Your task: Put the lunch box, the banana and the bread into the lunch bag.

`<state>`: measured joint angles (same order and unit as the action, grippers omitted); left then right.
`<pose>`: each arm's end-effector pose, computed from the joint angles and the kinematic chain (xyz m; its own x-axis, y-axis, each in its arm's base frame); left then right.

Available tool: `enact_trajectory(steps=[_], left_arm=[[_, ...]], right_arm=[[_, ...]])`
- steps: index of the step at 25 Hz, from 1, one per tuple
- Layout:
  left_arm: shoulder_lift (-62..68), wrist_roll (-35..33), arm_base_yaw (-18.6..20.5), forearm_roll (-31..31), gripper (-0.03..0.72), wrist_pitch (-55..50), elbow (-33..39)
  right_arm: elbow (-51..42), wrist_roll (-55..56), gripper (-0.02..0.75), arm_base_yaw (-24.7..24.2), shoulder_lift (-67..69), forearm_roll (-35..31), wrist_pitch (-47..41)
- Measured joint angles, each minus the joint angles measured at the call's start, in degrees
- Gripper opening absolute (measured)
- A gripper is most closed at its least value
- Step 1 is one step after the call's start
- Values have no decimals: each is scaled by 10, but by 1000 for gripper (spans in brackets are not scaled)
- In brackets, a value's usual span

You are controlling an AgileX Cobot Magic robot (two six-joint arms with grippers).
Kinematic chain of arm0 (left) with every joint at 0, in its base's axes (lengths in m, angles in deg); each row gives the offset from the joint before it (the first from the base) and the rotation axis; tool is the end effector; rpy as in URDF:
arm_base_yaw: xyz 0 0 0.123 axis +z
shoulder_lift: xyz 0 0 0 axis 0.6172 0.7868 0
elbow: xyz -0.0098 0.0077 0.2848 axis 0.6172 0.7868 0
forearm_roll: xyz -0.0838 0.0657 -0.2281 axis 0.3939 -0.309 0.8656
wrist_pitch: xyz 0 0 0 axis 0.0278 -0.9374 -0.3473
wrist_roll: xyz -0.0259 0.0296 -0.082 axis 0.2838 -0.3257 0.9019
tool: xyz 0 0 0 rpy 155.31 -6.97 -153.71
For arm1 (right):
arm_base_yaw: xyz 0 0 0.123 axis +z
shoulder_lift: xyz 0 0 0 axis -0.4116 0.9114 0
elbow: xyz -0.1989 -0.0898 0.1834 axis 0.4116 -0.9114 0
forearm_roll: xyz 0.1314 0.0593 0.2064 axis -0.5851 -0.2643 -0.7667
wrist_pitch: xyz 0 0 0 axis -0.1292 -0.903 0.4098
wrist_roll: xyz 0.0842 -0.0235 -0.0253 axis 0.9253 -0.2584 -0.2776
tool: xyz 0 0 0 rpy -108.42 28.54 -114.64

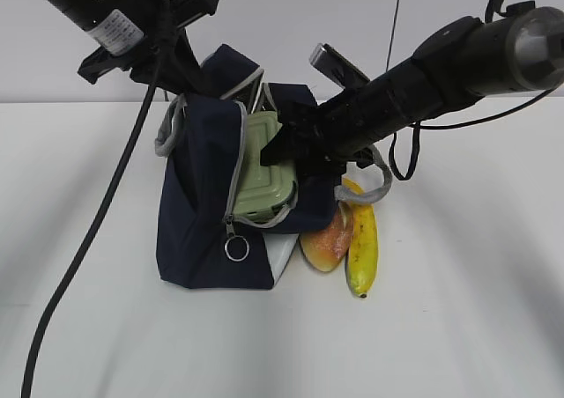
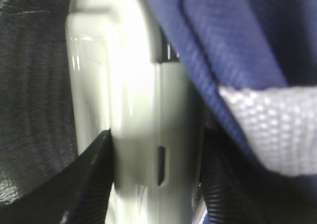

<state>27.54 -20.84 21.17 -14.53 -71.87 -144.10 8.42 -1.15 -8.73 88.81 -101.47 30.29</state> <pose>0.3765 -0.1571 0.3139 -0.9452 0.0827 -0.3157 0.2360 0.8413 -0.4863 0.4155 0.1743 0.1786 -0.9181 -0.0185 -0.3958 -0.2954 0.6975 0.6528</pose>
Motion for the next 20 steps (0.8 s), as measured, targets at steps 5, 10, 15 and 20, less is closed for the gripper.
enact_trajectory(steps=[5, 10, 15, 20], left_arm=[[0, 0, 0, 0, 2, 0, 0], [0, -1, 0, 0, 2, 0, 0], [0, -1, 0, 1, 2, 0, 0], [0, -1, 0, 2, 2, -3, 0]], right_arm=[[0, 6, 392, 0, 0, 5, 3], [0, 7, 429, 0, 1, 9, 4], [0, 7, 473, 1, 3, 12, 5], [0, 6, 477, 1, 3, 18, 2]])
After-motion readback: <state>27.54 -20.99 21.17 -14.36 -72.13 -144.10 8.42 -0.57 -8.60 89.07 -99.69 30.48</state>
